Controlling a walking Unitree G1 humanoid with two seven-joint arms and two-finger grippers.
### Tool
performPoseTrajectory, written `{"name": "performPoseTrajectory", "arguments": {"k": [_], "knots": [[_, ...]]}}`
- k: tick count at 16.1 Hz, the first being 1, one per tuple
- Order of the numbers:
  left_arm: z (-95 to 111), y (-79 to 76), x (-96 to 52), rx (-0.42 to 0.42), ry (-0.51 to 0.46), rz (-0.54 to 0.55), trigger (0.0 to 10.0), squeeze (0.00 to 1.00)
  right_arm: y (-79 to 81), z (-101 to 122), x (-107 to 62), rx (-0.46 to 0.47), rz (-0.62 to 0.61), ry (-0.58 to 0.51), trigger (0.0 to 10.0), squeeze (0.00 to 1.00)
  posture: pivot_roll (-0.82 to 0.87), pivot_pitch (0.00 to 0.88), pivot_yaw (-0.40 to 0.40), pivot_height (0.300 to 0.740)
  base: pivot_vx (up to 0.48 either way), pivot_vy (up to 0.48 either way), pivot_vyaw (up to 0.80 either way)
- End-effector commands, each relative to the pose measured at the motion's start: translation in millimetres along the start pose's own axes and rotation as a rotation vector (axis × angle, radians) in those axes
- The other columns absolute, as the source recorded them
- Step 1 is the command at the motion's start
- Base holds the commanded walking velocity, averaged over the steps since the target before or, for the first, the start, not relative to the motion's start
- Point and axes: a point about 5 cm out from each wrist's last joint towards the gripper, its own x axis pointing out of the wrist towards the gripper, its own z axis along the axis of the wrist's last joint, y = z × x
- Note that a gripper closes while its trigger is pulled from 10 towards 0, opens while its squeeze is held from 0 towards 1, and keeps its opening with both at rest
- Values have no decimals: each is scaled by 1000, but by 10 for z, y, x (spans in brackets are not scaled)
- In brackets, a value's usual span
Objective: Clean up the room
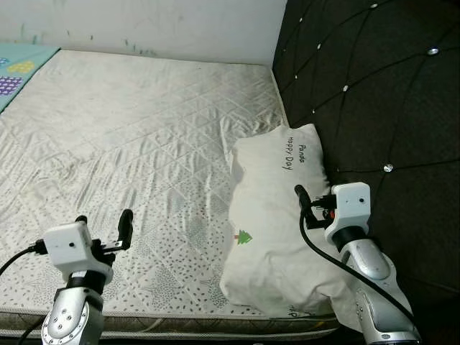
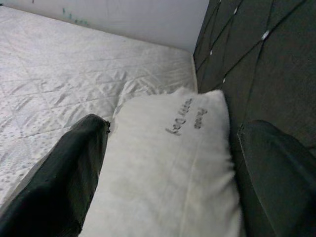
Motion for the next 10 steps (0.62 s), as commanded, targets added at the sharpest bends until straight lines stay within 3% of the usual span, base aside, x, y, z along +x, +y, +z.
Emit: {"name": "performPoseTrajectory", "arguments": {"k": [1,3,5,10], "knots": [[3,9,-19,3,8,-2,10000,0,-11,14,-28,14,-6,2,10000,0,0,83,-63,740,0,0,-638],[5,-5,6,4,8,-5,10000,0,24,29,-10,9,6,-8,10000,0,0,83,-63,740,0,0,-675],[18,-10,26,6,4,-10,10000,0,34,51,31,5,4,-18,10000,0,6,80,-65,740,0,0,0],[43,-4,56,16,-3,-16,10000,0,62,80,76,10,7,-25,10000,0,7,80,-60,740,0,287,0]]}}
